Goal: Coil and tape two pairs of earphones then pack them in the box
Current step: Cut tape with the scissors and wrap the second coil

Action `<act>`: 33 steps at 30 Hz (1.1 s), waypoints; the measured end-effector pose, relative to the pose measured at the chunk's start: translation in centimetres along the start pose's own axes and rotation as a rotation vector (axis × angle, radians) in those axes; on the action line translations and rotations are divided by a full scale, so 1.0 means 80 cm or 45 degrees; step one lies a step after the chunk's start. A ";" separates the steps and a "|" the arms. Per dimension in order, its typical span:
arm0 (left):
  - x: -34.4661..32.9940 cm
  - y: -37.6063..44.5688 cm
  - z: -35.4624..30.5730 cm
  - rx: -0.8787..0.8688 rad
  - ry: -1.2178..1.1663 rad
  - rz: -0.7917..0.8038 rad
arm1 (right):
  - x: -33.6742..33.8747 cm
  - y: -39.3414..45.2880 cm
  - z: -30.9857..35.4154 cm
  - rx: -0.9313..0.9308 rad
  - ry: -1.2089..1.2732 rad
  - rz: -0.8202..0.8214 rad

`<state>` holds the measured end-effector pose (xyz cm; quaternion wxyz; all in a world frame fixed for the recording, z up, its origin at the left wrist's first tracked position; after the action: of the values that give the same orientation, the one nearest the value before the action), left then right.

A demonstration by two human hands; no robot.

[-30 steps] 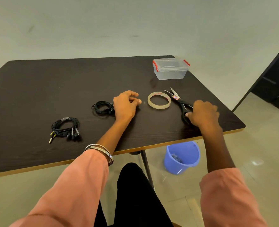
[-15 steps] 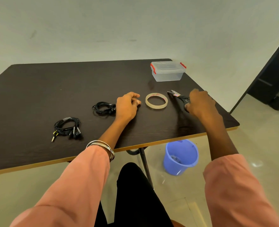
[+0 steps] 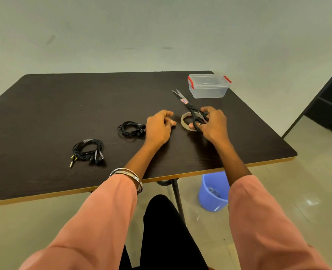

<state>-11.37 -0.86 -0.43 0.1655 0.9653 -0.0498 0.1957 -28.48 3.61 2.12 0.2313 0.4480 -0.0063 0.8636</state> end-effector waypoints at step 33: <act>0.014 -0.009 -0.006 0.173 -0.078 -0.342 | 0.088 0.012 0.027 0.319 -0.539 0.178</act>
<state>-10.38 -0.08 0.20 0.1227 0.9778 0.0881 0.1451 -30.67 5.07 9.03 0.1074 0.6424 0.0216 0.7585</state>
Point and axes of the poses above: each hand's wrist, its own y-axis towards the middle knuckle, its own x-axis out of the back of the hand, z = x × y, the point moved 4 cm from there along y, towards the middle knuckle, and after that the axes turned 8 degrees about -y, right-handed, at the moved point
